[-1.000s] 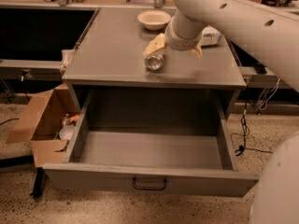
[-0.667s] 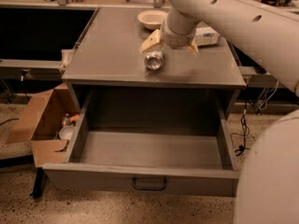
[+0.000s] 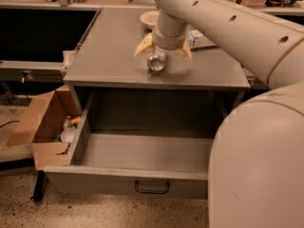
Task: Place 7up can into top drawer
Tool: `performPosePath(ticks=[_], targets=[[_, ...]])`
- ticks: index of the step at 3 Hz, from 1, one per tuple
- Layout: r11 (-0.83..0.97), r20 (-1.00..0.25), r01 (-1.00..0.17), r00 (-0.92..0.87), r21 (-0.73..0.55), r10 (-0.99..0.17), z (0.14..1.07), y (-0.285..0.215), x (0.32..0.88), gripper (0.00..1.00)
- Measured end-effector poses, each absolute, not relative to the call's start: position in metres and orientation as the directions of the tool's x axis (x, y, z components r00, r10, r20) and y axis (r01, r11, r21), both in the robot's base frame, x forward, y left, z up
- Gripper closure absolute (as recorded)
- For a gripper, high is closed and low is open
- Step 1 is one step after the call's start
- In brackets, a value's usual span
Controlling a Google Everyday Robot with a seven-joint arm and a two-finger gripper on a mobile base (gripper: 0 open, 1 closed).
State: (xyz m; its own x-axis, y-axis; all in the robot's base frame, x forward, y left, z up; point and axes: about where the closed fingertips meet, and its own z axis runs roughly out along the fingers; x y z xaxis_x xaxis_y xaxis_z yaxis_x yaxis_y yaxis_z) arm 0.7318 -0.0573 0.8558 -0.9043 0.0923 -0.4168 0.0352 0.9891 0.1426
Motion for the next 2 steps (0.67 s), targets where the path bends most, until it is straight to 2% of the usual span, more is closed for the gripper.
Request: performPosePath(ticks=[1, 2], targets=[[0.990, -0.371, 0.040, -0.924, 0.138, 0.089, 0.8389, -0.0478, 0.7326, 0.01], [0.990, -0.372, 0.033, -0.925, 0.139, 0.083, 0.8388, -0.0443, 0.7311, 0.27]])
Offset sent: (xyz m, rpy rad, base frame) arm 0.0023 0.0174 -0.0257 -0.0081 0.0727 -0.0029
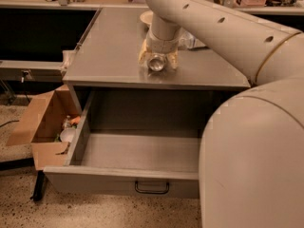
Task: Place 7up can into top drawer
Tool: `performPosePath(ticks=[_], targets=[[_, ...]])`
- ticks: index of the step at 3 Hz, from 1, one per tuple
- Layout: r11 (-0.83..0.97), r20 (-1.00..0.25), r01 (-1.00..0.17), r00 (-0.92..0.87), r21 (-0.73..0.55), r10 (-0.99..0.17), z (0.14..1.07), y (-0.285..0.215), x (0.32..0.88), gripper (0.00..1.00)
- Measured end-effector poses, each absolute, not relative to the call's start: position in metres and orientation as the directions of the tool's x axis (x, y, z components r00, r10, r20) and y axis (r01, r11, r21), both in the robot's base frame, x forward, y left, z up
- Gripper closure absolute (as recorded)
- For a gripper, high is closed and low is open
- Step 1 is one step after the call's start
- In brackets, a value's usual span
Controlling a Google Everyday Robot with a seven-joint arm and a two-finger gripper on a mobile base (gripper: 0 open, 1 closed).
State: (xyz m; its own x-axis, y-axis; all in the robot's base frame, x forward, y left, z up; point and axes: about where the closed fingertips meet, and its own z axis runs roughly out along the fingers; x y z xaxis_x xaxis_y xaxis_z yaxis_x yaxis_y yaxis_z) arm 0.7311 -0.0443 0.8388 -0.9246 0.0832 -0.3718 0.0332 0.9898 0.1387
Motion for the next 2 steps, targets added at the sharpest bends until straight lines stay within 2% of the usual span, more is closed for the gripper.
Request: performPosePath(ticks=[2], targets=[[0.981, -0.402, -0.043, -0.915, 0.191, 0.038, 0.8581, -0.0380, 0.7179, 0.74]])
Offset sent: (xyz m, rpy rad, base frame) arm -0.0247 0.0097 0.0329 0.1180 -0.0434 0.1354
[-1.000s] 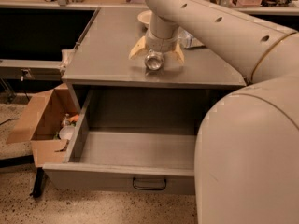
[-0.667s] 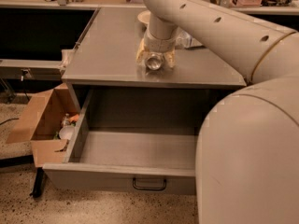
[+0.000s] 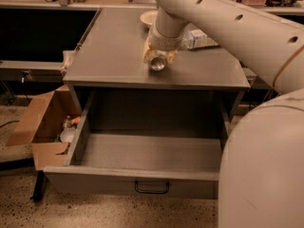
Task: Place 7up can into top drawer
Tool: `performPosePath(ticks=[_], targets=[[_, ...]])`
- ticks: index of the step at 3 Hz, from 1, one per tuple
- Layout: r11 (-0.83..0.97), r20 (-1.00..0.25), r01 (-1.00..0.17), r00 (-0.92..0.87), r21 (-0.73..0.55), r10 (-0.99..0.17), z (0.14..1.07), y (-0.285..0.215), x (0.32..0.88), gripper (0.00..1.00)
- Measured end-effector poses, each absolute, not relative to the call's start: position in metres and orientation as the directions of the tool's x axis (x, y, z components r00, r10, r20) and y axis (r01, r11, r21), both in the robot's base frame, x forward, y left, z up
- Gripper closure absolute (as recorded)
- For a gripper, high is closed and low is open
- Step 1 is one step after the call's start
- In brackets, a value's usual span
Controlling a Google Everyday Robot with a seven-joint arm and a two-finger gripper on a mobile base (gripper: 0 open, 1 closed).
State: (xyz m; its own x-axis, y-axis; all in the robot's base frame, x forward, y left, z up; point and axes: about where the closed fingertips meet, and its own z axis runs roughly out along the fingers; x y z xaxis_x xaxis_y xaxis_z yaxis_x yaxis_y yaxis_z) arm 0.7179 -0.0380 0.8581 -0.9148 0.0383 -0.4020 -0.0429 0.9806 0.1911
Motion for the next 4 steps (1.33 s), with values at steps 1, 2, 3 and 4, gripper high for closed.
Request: performPosePath(ticks=[1, 2, 3, 4], targets=[[0.967, -0.394, -0.086, -0.919, 0.239, 0.015, 0.861, -0.038, 0.710, 0.97], [0.927, -0.418, -0.162, -0.908, 0.339, -0.006, 0.877, -0.042, 0.703, 1.00], [0.913, -0.432, -0.211, -0.901, 0.348, -0.043, 0.880, -0.054, 0.696, 1.00], [0.901, -0.436, -0.286, -0.891, 0.325, -0.126, 0.876, -0.044, 0.684, 1.00]])
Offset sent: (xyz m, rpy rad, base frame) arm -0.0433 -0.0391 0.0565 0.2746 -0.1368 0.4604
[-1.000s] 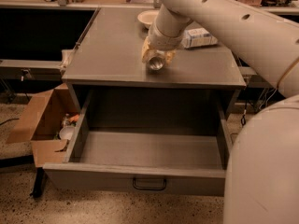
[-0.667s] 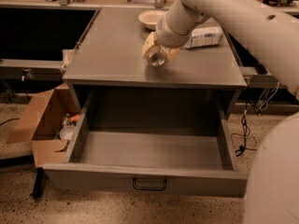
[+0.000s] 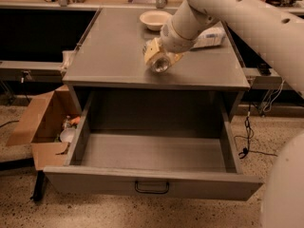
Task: Place 7up can into top drawer
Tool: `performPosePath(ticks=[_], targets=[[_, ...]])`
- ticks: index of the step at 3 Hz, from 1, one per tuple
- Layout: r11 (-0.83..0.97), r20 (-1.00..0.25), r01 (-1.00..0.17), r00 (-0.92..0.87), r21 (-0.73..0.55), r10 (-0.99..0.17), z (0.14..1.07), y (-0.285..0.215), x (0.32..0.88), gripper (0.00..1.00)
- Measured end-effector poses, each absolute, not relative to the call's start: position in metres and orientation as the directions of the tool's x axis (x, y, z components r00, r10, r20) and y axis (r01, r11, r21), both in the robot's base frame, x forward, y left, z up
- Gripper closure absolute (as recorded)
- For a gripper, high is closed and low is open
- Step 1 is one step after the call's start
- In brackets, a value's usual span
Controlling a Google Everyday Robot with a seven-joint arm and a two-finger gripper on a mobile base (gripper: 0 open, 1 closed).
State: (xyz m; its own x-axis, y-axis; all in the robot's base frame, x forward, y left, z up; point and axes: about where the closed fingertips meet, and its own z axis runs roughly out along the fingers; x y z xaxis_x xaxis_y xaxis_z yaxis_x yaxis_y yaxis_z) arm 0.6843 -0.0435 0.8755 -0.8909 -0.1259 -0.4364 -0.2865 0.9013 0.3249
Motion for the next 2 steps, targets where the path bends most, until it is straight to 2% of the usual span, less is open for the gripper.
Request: performPosePath(ticks=[1, 2], targets=[[0.853, -0.511, -0.461, -0.808, 0.243, -0.292, 0.884, -0.040, 0.648, 1.00], [0.777, -0.541, -0.621, -0.692, 0.106, -0.479, 0.877, -0.039, 0.597, 1.00]])
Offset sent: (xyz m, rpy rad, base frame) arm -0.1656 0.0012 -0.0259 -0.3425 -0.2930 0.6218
